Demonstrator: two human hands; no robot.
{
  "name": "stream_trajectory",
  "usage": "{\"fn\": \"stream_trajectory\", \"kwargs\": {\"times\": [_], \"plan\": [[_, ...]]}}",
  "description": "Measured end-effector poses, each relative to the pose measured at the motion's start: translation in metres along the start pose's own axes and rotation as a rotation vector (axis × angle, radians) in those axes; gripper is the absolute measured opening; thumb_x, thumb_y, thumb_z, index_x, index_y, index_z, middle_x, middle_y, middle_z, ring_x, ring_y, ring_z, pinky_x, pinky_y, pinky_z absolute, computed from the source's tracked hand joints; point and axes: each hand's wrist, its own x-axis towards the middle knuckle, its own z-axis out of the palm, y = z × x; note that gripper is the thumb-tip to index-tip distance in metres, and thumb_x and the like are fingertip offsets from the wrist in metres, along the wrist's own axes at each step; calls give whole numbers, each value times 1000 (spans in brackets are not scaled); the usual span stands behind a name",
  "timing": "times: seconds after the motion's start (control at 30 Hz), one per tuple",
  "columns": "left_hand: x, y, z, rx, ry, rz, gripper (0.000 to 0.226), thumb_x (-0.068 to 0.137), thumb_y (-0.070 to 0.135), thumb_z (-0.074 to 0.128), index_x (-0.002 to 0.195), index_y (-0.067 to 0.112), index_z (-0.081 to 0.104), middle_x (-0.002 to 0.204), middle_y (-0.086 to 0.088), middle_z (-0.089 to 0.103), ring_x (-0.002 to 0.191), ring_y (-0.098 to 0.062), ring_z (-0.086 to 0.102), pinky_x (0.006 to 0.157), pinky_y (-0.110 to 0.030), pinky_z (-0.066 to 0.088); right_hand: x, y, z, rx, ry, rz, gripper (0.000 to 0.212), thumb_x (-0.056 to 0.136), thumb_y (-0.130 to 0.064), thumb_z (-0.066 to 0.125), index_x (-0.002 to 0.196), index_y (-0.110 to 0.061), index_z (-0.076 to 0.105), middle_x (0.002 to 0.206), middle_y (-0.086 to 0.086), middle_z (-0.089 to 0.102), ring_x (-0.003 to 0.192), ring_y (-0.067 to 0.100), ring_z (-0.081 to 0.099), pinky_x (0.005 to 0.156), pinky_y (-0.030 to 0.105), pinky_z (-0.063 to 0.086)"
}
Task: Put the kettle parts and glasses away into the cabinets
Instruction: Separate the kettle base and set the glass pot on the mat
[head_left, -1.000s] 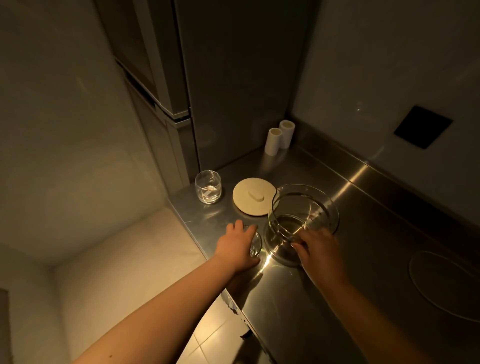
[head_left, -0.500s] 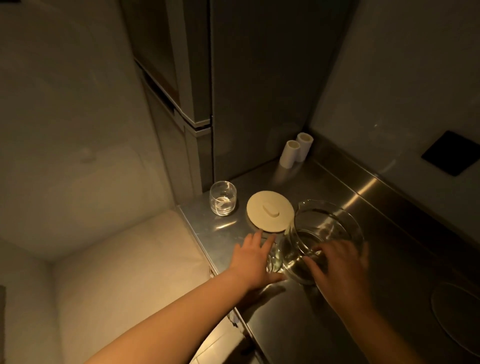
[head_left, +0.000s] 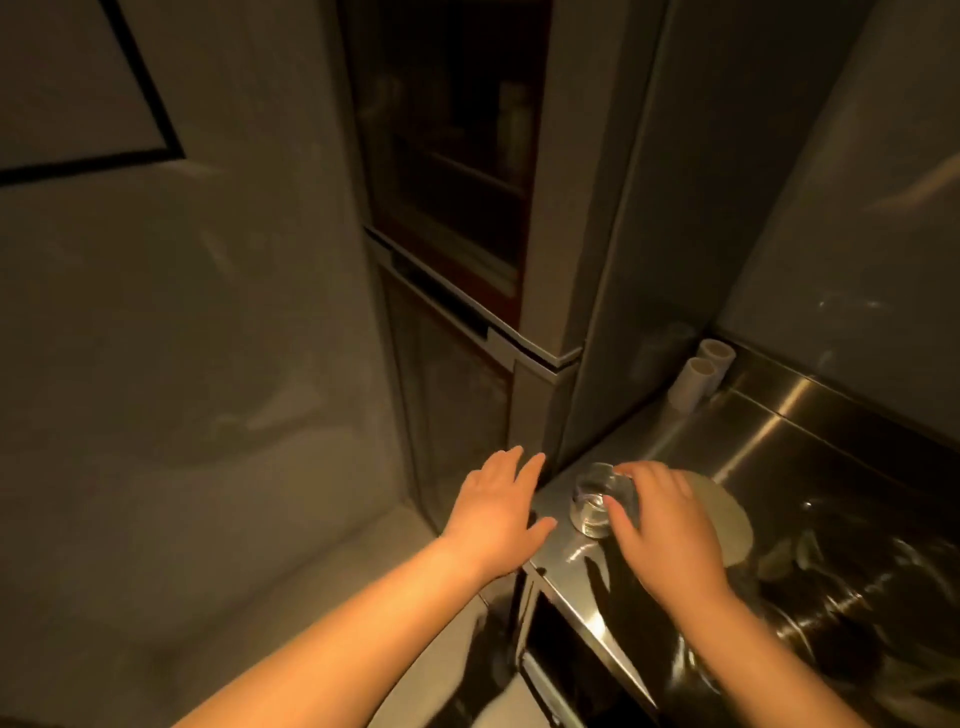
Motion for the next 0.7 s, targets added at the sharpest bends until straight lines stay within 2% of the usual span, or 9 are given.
{"fn": "stream_trajectory", "kwargs": {"times": [0.13, 0.3, 0.6, 0.7], "plan": [[15, -66, -37, 30, 58, -10, 72, 94, 46, 45, 152, 21, 10, 158, -7, 12, 145, -24, 11, 116, -38, 17, 39, -53, 35, 10, 12, -69, 32, 85, -29, 64, 114, -16, 58, 110, -1, 59, 104, 21, 54, 82, 35, 47], [57, -130, -65, 48, 101, 2, 69, 94, 43, 46, 151, 21, 13, 157, -7, 14, 144, -23, 12, 116, -39, 20, 98, -104, 75, 54, -3, -109, 34, 88, -30, 60, 118, -15, 56, 114, 0, 57, 107, 21, 51, 85, 35, 46], [164, -208, -96, 92, 71, 39, 68, 95, 38, 47, 151, 20, 13, 158, -6, 13, 145, -23, 10, 117, -38, 15, 226, -140, 133, 12, 80, -183, 31, 81, -22, 66, 109, -11, 58, 106, 5, 59, 96, 25, 56, 79, 38, 50], [198, -229, -103, 143, 67, 84, 64, 96, 36, 43, 151, 19, 13, 158, -6, 12, 145, -24, 9, 117, -37, 13, 254, -146, 149, -10, 67, -189, 34, 82, -23, 65, 113, -11, 57, 109, 5, 58, 99, 23, 56, 83, 35, 49]]}}
